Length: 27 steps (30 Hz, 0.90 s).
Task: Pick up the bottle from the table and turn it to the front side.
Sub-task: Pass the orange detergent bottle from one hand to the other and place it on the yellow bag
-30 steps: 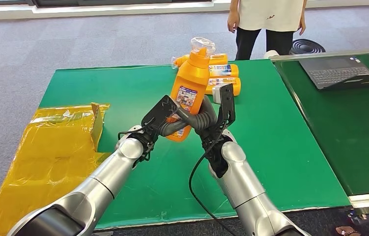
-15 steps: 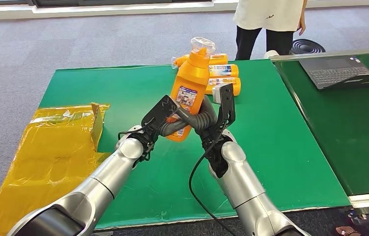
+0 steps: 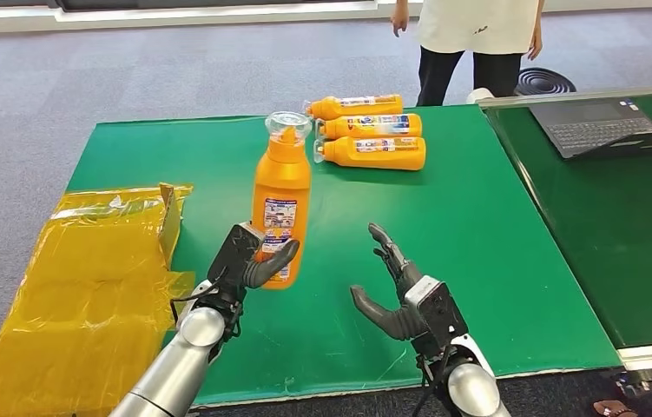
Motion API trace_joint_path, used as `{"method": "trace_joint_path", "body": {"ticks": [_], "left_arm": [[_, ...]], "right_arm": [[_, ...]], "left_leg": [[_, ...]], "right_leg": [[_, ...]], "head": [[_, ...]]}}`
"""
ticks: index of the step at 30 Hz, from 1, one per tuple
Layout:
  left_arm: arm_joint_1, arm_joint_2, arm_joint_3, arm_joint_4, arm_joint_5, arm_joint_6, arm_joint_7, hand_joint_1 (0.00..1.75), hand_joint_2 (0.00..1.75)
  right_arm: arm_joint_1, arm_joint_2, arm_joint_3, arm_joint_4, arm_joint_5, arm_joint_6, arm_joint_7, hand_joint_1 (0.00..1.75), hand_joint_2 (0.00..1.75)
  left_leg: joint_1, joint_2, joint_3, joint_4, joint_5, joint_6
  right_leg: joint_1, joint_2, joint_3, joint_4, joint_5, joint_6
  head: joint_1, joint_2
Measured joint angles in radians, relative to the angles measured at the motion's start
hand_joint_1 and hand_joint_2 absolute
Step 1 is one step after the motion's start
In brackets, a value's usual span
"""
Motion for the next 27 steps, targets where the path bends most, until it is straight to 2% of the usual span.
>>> {"method": "trace_joint_path", "body": {"ticks": [9,27], "left_arm": [[0.047,0.002,0.061,-0.071,-0.012,0.007,0.004,1.75,1.75],[0.057,-0.003,0.08,-0.09,-0.026,0.0,0.005,1.75,1.75]], "right_arm": [[0.031,-0.012,-0.002,-0.058,0.005,0.002,0.004,0.0,1.75],[0.024,-0.012,-0.003,-0.078,0.013,0.003,0.019,0.0,1.75]], "left_leg": [[0.0,0.001,0.001,0.0,0.001,0.0],[0.0,0.001,0.001,0.0,0.001,0.0]], "right_leg": [[0.0,0.001,0.001,0.0,0.001,0.0],[0.0,0.001,0.001,0.0,0.001,0.0]], "head": [[0.0,0.0],[0.0,0.0]]}}
